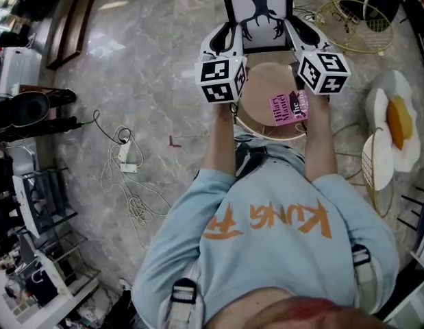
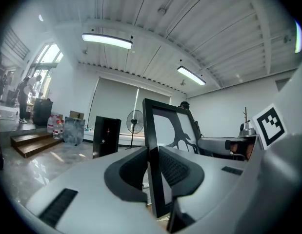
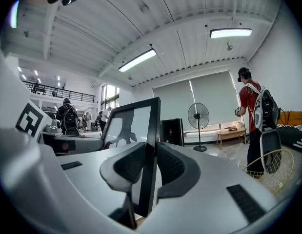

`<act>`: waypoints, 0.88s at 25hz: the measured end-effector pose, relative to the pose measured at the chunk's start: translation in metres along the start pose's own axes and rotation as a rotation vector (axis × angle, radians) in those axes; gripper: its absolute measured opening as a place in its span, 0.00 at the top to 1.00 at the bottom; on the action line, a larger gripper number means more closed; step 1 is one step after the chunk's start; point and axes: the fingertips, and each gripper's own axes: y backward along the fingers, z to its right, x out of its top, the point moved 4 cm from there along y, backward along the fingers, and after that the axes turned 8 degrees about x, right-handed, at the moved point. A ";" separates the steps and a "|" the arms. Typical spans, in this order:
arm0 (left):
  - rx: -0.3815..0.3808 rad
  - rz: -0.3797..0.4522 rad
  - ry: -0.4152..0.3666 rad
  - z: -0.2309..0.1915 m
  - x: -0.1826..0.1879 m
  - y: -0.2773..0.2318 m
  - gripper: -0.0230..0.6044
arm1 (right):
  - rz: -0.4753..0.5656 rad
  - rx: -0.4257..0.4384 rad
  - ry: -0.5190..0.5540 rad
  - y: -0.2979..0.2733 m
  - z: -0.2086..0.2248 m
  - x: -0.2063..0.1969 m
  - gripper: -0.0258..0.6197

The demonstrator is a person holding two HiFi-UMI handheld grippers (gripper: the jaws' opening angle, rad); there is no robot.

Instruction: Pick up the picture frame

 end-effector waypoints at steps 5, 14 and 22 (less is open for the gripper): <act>0.003 0.041 -0.015 0.004 0.017 0.001 0.83 | 0.035 0.008 0.032 0.003 0.000 0.018 0.85; 0.007 0.107 -0.041 0.010 0.037 0.011 0.83 | 0.105 0.020 0.076 0.011 -0.005 0.038 0.85; 0.014 0.128 -0.055 0.012 0.045 0.013 0.83 | 0.129 0.026 0.088 0.013 -0.005 0.045 0.85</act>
